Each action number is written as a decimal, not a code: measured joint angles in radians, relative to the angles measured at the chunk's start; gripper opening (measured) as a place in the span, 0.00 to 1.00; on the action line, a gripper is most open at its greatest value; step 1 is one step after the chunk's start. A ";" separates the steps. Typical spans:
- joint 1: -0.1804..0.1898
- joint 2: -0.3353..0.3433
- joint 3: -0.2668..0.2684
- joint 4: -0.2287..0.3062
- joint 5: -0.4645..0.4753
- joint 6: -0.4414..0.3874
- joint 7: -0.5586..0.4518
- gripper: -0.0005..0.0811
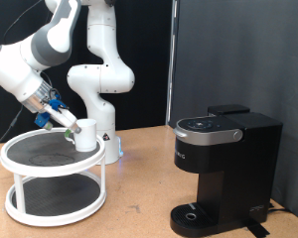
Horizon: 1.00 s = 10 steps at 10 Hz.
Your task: Make a cup of coffee with the keurig machine
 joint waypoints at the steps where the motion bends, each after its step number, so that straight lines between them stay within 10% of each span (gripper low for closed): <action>1: 0.000 0.013 0.001 0.000 0.000 0.004 0.003 0.91; 6: 0.000 0.042 0.003 0.000 0.001 0.015 0.003 0.91; 10: 0.000 0.042 0.003 0.000 0.003 0.016 0.003 0.57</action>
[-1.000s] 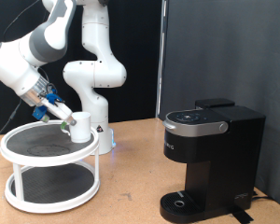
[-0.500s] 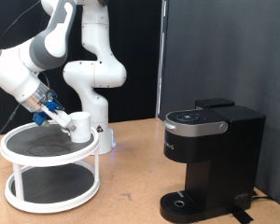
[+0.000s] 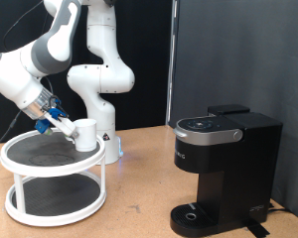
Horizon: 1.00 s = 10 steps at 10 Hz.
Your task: Make a cup of coffee with the keurig machine
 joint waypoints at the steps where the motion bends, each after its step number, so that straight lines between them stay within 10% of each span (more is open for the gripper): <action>1: 0.000 0.000 0.000 0.000 0.000 0.007 0.000 0.40; 2: 0.000 0.000 0.000 0.000 0.000 0.013 0.000 0.18; 4: 0.000 0.000 0.000 0.000 0.000 0.021 0.000 0.06; 10: -0.001 -0.057 -0.011 0.034 0.057 -0.056 0.039 0.02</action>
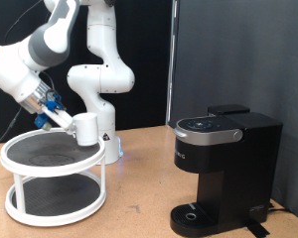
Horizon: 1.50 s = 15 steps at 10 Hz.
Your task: Make a cup of coffee with the keurig machine
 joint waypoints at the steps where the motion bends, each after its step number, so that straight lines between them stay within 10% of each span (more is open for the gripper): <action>1: -0.002 -0.022 -0.004 0.016 0.009 -0.041 0.018 0.02; 7: -0.003 -0.080 0.008 0.037 0.047 -0.123 0.090 0.02; 15: 0.082 -0.064 0.268 -0.063 0.390 0.353 0.441 0.02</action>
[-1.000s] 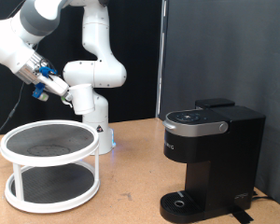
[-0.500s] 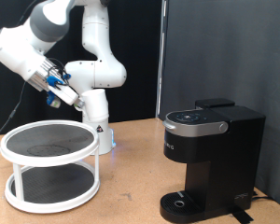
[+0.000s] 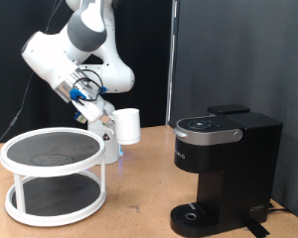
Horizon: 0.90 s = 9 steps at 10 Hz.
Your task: Make a cup of coffee with the keurig machine
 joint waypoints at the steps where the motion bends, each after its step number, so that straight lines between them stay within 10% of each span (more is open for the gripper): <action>1: 0.009 0.009 0.022 0.002 0.005 0.025 0.028 0.02; 9: 0.028 0.119 0.097 -0.009 -0.063 0.100 0.173 0.02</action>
